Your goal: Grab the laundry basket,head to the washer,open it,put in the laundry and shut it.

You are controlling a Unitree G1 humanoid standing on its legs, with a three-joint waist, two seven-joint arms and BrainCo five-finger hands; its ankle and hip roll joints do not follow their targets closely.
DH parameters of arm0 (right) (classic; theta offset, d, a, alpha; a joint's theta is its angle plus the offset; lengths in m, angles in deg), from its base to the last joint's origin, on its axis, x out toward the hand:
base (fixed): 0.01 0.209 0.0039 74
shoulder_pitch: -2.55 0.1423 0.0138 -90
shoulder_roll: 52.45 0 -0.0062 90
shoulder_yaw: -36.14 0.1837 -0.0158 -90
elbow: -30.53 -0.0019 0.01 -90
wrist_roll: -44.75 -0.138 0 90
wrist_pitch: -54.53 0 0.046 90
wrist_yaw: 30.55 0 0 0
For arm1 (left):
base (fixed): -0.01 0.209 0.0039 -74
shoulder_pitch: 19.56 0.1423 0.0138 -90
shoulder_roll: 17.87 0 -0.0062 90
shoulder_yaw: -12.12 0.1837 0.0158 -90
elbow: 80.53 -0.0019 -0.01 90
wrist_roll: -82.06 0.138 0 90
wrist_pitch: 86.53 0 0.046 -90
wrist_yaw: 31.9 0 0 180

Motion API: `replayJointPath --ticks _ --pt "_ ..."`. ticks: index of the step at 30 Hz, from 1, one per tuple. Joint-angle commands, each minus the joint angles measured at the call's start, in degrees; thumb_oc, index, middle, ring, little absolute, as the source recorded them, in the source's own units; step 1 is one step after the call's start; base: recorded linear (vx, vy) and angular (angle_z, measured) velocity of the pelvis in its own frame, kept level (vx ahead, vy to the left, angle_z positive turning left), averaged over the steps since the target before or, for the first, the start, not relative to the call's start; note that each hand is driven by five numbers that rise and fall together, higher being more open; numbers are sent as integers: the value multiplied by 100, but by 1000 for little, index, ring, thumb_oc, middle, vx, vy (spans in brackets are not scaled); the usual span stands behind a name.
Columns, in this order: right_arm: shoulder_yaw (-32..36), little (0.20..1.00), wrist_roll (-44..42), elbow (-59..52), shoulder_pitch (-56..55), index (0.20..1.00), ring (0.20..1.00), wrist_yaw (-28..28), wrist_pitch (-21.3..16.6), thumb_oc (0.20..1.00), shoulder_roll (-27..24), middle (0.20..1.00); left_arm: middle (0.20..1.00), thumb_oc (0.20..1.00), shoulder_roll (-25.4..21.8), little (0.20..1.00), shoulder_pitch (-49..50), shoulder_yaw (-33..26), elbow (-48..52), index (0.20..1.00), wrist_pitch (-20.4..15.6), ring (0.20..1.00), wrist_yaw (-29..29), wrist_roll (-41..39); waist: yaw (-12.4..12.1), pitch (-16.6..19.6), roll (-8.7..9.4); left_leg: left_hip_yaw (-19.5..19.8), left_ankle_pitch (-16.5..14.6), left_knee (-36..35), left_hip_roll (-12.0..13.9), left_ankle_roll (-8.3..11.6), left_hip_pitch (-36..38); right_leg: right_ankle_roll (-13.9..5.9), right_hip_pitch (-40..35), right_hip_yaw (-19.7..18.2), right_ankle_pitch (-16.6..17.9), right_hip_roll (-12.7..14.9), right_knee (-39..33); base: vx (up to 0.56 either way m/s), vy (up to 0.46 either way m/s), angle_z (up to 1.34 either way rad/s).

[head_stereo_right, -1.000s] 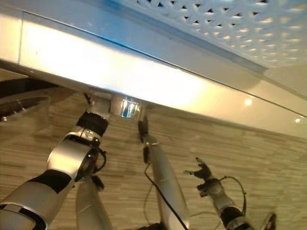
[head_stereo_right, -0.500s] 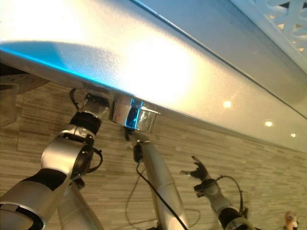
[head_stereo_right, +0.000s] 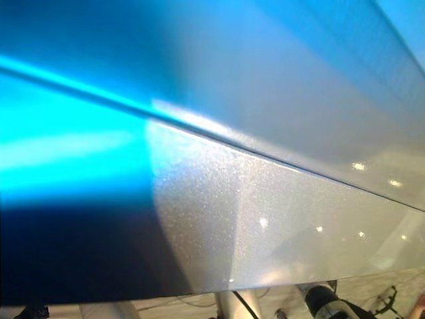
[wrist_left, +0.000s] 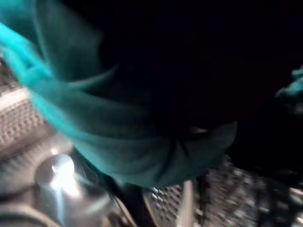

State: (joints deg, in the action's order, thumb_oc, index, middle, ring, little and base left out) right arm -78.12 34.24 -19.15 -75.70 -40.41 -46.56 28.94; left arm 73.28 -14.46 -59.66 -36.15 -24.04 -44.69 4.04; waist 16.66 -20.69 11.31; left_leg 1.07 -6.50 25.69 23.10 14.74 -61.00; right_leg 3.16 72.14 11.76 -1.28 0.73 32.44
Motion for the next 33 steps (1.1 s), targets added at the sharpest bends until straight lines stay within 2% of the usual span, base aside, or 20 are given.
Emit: replayJointPath --ticks 1,3,4,5,6,7,10,11,12,15,16,20,21,23,25,28,32,33 --pt "155 1000 -232 -178 -274 1000 1000 -128 -1 1000 -468 1000 200 200 250 200 27 -185 143 200 -78 200 58 320 319 198 -410 210 -380 1297 53 -507 371 -731 36 238 -185 -107 200 -23 -22 4" --pt "110 1000 -214 -164 -245 1000 1000 -151 17 1000 -446 1000 667 667 152 667 204 -196 -439 667 103 667 -148 472 250 203 -455 235 -339 1286 21 -522 325 -720 37 252 -163 -80 174 -26 -20 5" --pt "87 1000 -219 -130 -225 1000 1000 -169 26 1000 -430 1000 1000 1000 52 1000 200 -154 -723 1000 262 1000 -233 652 237 199 -476 237 -324 1288 5 -526 307 -717 33 259 -153 -69 159 -29 -7 6" --pt "60 1000 -244 -44 -179 1000 1000 -172 41 1000 -401 1000 1000 1000 -154 1000 200 -31 -1233 1000 661 1000 -280 1037 211 203 -510 234 -325 1285 -14 -537 292 -713 19 265 -128 -48 129 -36 22 6" --pt "13 1000 -257 48 -139 1000 1000 -145 43 1000 -375 1000 1000 1000 -392 1000 230 184 -1653 1000 1124 1000 -95 1576 206 197 -530 233 -308 1262 -22 -541 300 -712 0 272 -106 -36 102 -29 26 7" --pt "-2 1000 -259 60 -123 1000 1000 -145 36 1000 -358 1000 1000 1000 -412 1000 206 182 -1689 1000 1145 1000 -67 1589 216 193 -514 230 -306 1257 -22 -541 306 -712 -4 272 -105 -37 98 -46 58 6" --pt "-96 1000 -370 150 -49 1000 1000 49 17 1000 -471 1000 1000 1000 -844 1000 288 865 -2316 1000 1866 1000 344 3047 223 191 -540 193 -294 1124 -54 -586 433 -709 -147 244 9 -2 -53 -47 54 1" --pt "-100 1000 -372 156 -42 1000 1000 52 14 1000 -464 1000 1000 1000 -848 1000 280 864 -2326 1000 1869 1000 351 3062 223 185 -527 185 -291 1114 -55 -587 449 -710 -156 239 12 -3 -58 -37 54 1" --pt "-90 1000 -415 203 -2 1000 1000 118 -4 1000 -524 1000 1000 1000 -969 1000 248 1035 -2502 1000 2011 1000 401 3462 230 173 -520 152 -275 1024 -80 -610 560 -721 -225 219 65 6 -132 -36 57 0" --pt "-142 1000 -526 223 70 1000 1000 221 -31 1000 -619 1000 1000 1000 -1177 1000 182 1256 -2815 1000 2195 1000 579 3985 263 85 -458 54 -188 702 -166 -648 974 -757 -493 140 174 49 -338 -61 110 -2" --pt "-173 1000 -509 259 88 1000 1000 239 -42 1000 -603 1000 1000 1000 -1212 1000 248 1333 -2918 1000 2291 1000 570 4536 296 5 -444 -28 -169 469 -233 -688 1261 -790 -700 49 257 100 -498 -85 155 -7" --pt "-189 1000 -472 338 109 1000 1000 218 -29 1000 -576 1000 1000 1000 -1135 1000 512 1138 -2898 1000 2205 1000 496 4618 287 -167 -408 -157 -102 -4 -360 -710 1839 -861 -1058 -85 375 227 -748 -71 154 0" --pt "-249 1000 -320 475 83 1000 1000 194 11 1000 -470 1000 1000 1000 -820 1000 1101 769 -2743 1000 2041 1000 404 4515 256 -274 -429 -248 -88 -436 -543 -735 2365 -920 -1446 -188 508 356 -1018 -66 158 10" --pt "-262 1000 -272 528 62 1000 1000 194 21 1000 -429 1000 1000 1000 -686 1000 1340 699 -2656 1000 2006 1000 370 4552 223 -312 -437 -290 -58 -598 -593 -741 2570 -945 -1592 -223 538 398 -1095 -57 145 11" --pt "-222 1000 -165 671 -9 1000 1000 141 45 1000 -316 1000 1000 1000 -334 1000 2109 538 -2465 1000 1913 1000 266 4680 130 -377 -508 -337 2 -901 -729 -750 2981 -994 -1931 -266 610 512 -1300 -37 148 5" --pt "-81 1000 -163 879 -152 1000 1000 167 70 1000 -188 1000 1000 1000 219 1000 3142 510 -2252 1000 1858 1000 114 5206 -33 -454 -604 -383 71 -1298 -888 -750 3565 -1036 -2391 -300 656 646 -1473 -13 132 13" --pt "215 1000 -162 1115 -166 1000 1000 98 66 1000 -115 1000 1000 1000 606 1000 4337 657 -2399 1000 2026 1000 -229 6440 -253 -481 -749 -448 120 -1733 -1074 -773 4291 -1097 -3078 -332 759 734 -1762 8 155 8" --pt "215 1000 -162 1115 -169 1000 1000 98 65 1000 -115 1000 1000 1000 608 1000 4341 658 -2395 1000 2027 1000 -231 6442 -258 -485 -748 -452 122 -1740 -1073 -773 4303 -1097 -3087 -334 760 732 -1765 25 131 5"
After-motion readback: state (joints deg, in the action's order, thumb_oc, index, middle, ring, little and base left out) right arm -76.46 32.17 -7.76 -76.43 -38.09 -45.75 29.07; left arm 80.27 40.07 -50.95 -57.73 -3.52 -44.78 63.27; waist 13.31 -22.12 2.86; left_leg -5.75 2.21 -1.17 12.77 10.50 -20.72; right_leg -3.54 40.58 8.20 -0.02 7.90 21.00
